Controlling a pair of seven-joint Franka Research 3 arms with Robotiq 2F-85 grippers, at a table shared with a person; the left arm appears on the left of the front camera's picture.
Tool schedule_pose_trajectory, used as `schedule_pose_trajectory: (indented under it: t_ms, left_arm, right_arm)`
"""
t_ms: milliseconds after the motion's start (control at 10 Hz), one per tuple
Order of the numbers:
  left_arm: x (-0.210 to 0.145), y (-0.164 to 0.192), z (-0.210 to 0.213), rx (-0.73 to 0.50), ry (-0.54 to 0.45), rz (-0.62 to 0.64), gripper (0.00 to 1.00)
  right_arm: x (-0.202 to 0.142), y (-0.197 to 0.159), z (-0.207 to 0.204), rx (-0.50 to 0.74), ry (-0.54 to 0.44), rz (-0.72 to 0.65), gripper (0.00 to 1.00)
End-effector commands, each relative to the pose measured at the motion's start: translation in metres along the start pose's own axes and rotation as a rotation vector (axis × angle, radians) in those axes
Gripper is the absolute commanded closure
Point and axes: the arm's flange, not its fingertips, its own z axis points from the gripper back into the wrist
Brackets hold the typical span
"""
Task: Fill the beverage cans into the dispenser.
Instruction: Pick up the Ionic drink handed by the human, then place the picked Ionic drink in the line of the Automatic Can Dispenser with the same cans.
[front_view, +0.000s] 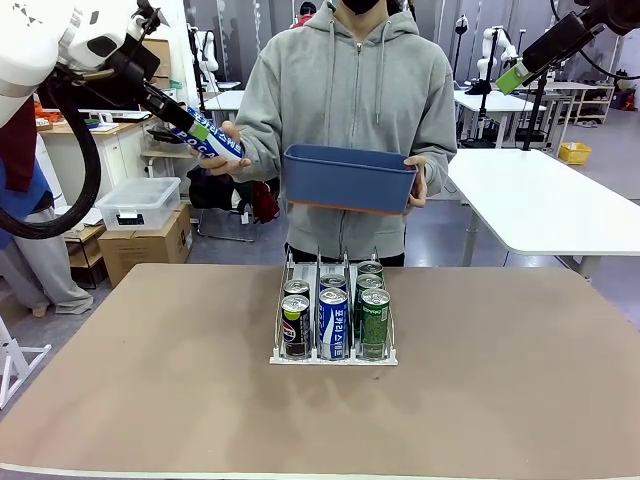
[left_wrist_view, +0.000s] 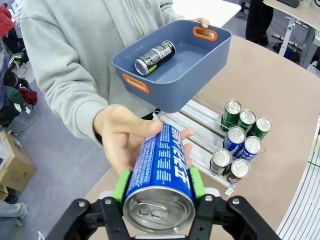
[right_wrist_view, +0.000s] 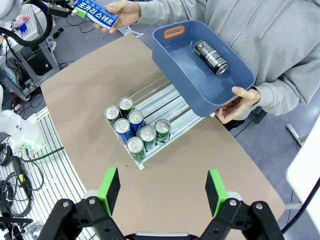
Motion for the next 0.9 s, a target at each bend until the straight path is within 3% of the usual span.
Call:
schedule_pose_trajectory:
  t_ms: [0,100,800]
  left_arm:
    - [0.0002,-0.0016,0.004,0.002,0.01,-0.002,1.0]
    - [0.0014,-0.0014,0.0042,-0.057,-0.014,0.005,0.63]
    - [0.0004,-0.0016,0.0006,-0.012,0.004,-0.003,0.63]
  right_arm:
    - [-0.0009,0.0002,0.0011,0.007,0.006,-0.001,0.09]
    - [-0.0009,0.0002,0.0011,0.007,0.006,-0.001,0.09]
    - [-0.0009,0.0002,0.0011,0.007,0.006,-0.001,0.09]
